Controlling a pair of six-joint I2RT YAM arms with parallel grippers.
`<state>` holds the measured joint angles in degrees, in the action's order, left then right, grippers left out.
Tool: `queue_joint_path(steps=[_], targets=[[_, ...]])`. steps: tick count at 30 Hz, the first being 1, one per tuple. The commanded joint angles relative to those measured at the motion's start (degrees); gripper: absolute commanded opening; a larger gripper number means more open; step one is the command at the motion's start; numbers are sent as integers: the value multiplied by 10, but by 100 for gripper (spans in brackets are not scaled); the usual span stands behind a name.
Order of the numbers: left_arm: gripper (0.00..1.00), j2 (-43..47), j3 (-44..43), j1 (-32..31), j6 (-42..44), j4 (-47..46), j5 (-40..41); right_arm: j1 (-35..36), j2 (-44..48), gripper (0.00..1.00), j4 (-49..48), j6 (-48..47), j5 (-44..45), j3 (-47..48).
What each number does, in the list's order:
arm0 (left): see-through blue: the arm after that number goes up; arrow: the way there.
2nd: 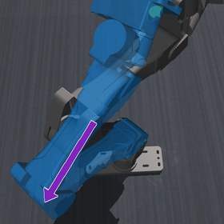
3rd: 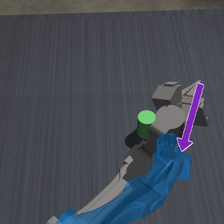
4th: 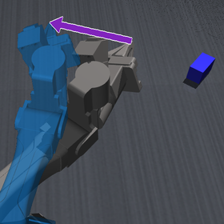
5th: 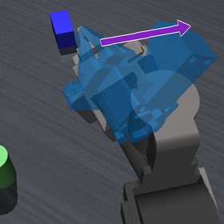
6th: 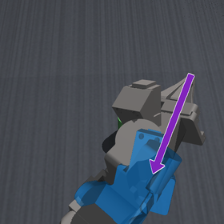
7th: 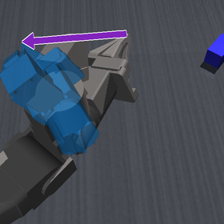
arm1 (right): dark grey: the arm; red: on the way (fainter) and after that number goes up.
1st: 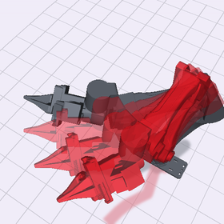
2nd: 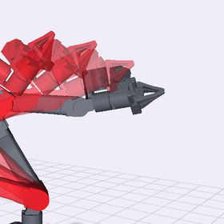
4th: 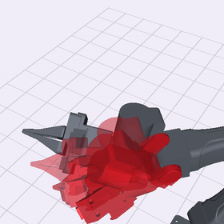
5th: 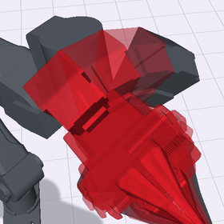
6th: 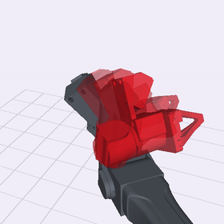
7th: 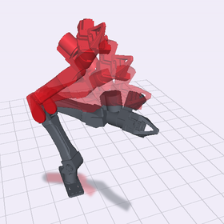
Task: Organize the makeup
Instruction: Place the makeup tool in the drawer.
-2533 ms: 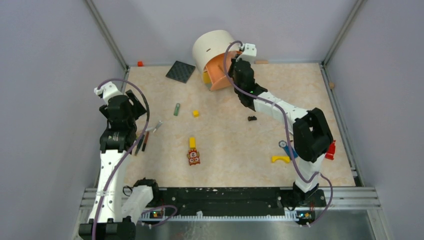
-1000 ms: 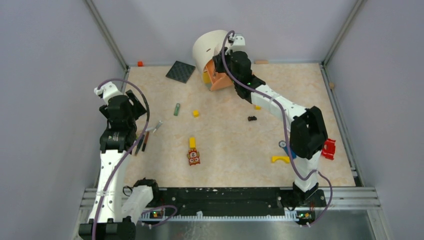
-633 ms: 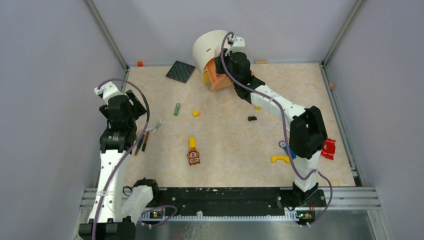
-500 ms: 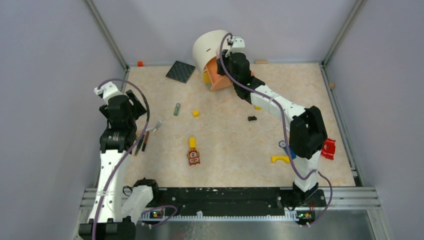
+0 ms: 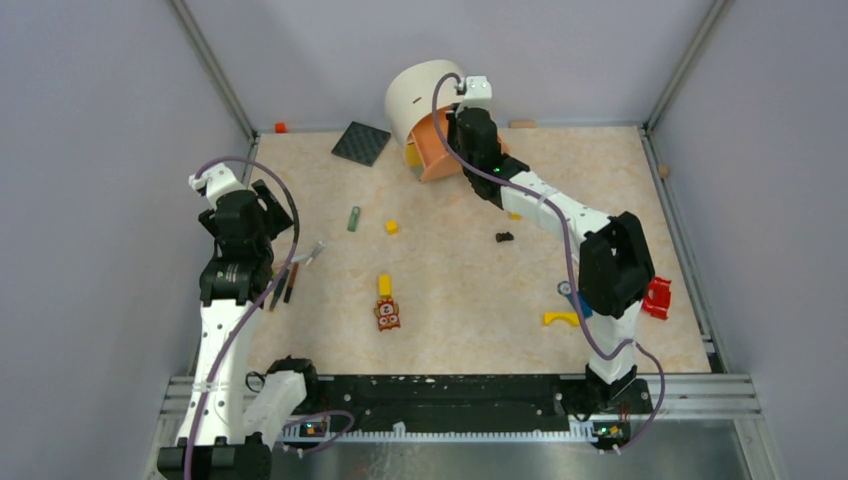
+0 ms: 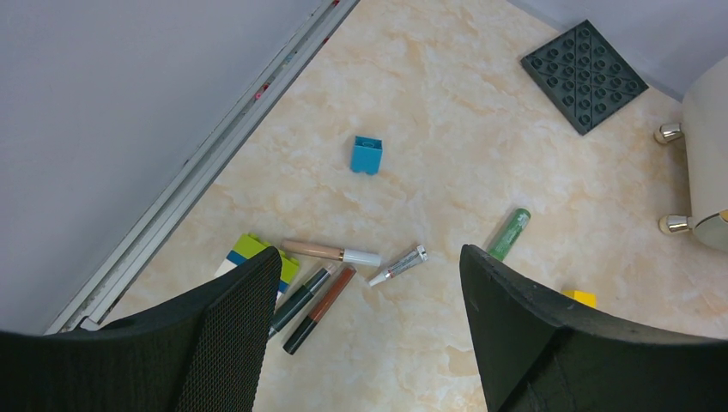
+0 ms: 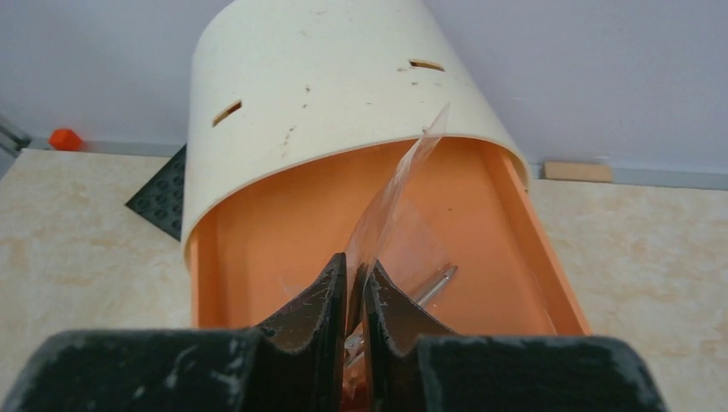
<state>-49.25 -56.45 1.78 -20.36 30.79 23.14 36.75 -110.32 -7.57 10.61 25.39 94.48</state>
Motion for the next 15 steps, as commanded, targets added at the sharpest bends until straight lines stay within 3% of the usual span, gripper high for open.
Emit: queue_joint_path(steps=[1, 12, 15], targets=[[82, 2, 4, -2, 7, -24, -5, 7, 15, 13, -9, -52, 69, -3], [82, 0, 3, -2, 7, -25, -10, 7, 35, 25, -40, -135, 138, -15], [82, 0, 4, -2, 7, -25, -9, 7, 35, 22, -46, -135, 133, -15]])
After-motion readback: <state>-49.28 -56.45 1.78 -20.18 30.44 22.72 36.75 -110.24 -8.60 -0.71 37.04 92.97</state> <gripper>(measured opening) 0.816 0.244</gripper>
